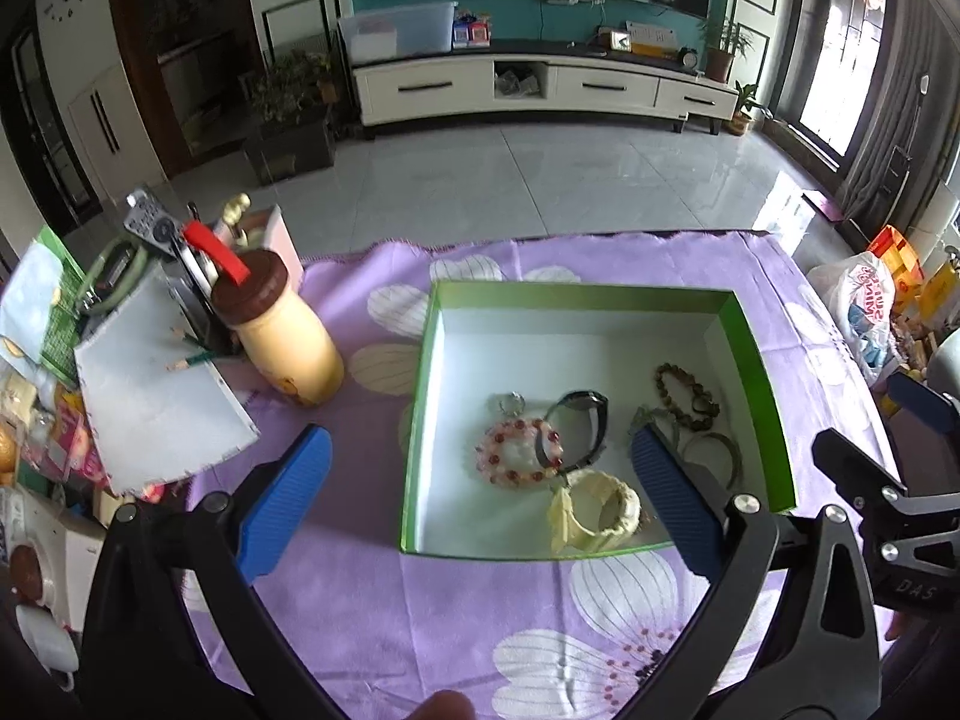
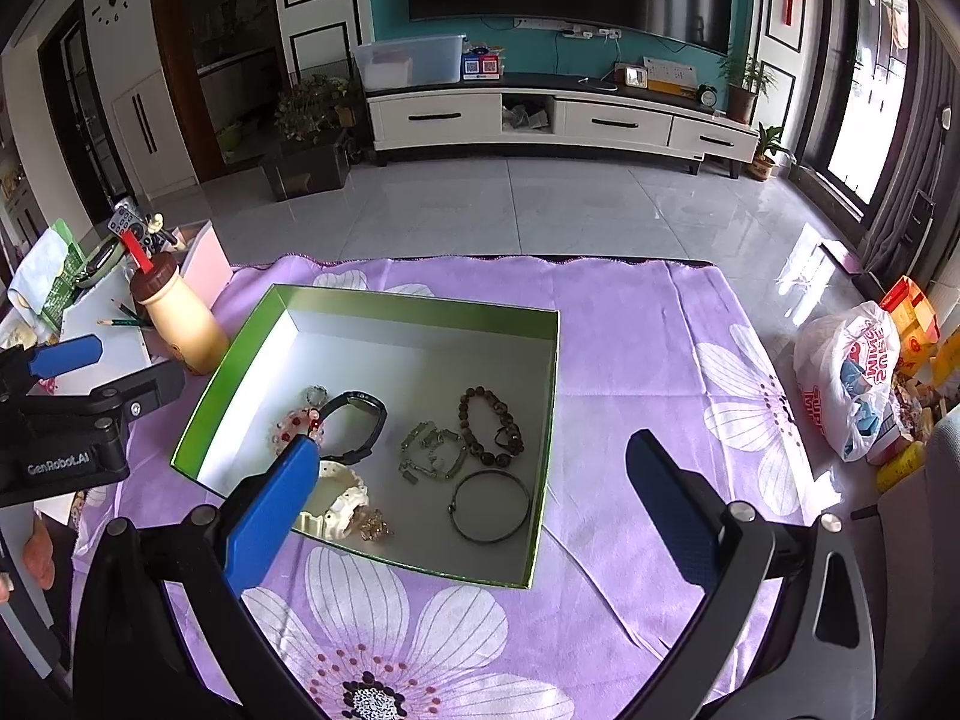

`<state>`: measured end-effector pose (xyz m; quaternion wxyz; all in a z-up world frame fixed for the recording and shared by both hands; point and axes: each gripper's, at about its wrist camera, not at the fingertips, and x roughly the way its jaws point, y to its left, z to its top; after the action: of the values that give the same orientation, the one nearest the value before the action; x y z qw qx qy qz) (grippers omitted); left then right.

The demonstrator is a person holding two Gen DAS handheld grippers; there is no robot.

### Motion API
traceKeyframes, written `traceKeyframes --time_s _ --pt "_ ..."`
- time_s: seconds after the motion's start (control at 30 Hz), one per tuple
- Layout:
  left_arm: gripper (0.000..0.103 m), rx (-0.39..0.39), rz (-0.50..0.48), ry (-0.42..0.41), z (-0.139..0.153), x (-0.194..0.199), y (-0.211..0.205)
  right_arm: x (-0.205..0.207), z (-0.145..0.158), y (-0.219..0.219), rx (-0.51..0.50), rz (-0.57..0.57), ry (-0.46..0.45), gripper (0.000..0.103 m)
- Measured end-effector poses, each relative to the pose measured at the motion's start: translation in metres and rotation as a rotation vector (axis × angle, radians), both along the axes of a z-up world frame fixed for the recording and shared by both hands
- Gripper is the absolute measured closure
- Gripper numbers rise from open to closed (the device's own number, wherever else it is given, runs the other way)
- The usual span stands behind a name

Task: Organize jewelry

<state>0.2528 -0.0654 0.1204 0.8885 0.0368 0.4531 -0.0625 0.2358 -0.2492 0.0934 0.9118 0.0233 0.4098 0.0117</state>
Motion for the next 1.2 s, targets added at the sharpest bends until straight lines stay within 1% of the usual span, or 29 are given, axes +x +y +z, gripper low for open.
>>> traceKeyframes --time_s 0.07,0.17,0.53,0.7,1.2 --pt "0.002 -0.009 0.001 0.022 -0.004 0.002 0.0 0.002 -0.002 0.001 -0.002 -0.003 0.01 0.001" --pt "0.002 -0.002 0.006 0.033 -0.009 0.003 0.0 0.005 -0.006 0.002 -0.009 -0.005 0.021 0.001" --pt "0.002 0.003 0.019 0.054 -0.019 0.011 0.001 0.015 -0.02 0.003 -0.006 -0.012 0.044 0.001" --pt "0.002 0.026 0.023 0.061 -0.026 0.014 0.0 0.018 -0.024 0.002 0.001 -0.014 0.051 0.001" --pt "0.002 0.045 0.029 0.086 -0.04 0.02 -0.002 0.023 -0.035 -0.001 0.007 -0.021 0.067 0.001"
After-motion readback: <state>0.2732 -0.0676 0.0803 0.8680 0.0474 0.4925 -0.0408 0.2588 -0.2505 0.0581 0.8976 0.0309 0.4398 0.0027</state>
